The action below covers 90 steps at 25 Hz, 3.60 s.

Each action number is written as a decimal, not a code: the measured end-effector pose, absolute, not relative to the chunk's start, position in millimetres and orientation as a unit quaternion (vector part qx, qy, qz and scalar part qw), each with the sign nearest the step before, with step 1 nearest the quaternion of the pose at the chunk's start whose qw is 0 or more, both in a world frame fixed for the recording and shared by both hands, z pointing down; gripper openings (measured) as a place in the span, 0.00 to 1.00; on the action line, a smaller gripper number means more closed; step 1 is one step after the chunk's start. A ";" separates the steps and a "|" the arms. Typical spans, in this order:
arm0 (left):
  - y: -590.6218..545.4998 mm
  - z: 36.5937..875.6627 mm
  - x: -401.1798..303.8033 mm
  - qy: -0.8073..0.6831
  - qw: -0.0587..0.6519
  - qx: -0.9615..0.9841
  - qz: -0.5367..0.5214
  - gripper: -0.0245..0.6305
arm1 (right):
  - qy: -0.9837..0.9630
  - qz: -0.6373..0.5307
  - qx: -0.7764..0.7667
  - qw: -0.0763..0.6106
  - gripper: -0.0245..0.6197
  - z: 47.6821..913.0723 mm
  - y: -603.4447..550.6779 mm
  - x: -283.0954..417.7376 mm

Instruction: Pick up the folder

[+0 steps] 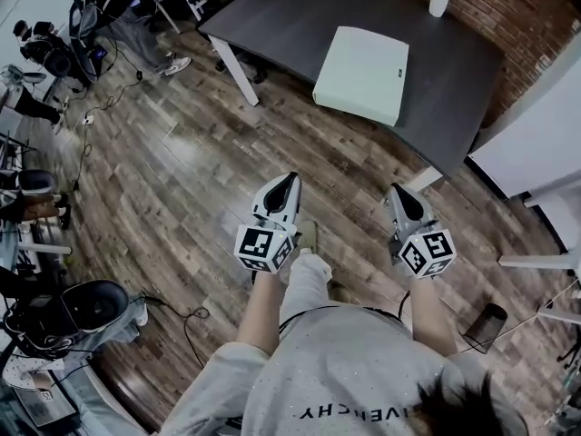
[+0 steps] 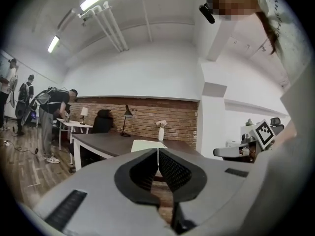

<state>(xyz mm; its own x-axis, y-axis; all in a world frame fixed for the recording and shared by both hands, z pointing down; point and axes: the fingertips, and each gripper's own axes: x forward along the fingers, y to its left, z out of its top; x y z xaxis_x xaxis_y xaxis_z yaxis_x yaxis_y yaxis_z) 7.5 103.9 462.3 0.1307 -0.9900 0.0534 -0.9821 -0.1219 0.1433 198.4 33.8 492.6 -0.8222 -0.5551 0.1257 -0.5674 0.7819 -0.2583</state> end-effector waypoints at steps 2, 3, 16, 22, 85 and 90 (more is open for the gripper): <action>81.8 460.2 -2.4 -0.648 0.067 0.759 -0.023 0.04 | -0.938 0.157 0.309 0.019 0.04 494.8 16.9 185.9; 70.8 459.6 -8.4 -0.642 0.066 0.763 -0.020 0.04 | -0.935 0.164 0.313 0.019 0.04 496.5 8.6 178.8; -48.4 494.5 -82.3 -0.584 0.109 0.804 -0.005 0.04 | -0.911 0.198 0.358 0.047 0.04 532.4 -77.0 91.8; -79.5 507.4 -99.7 -0.566 0.118 0.816 -0.006 0.04 | -0.902 0.213 0.372 0.054 0.04 549.1 -95.2 67.0; -175.5 600.1 -119.7 -0.538 0.138 0.831 0.028 0.04 | -0.556 0.643 0.380 -0.365 0.58 643.2 -251.0 -6.3; -173.4 597.2 -118.5 -0.540 0.139 0.830 0.023 0.04 | -0.576 0.632 0.376 -0.358 0.51 636.8 -242.3 -2.7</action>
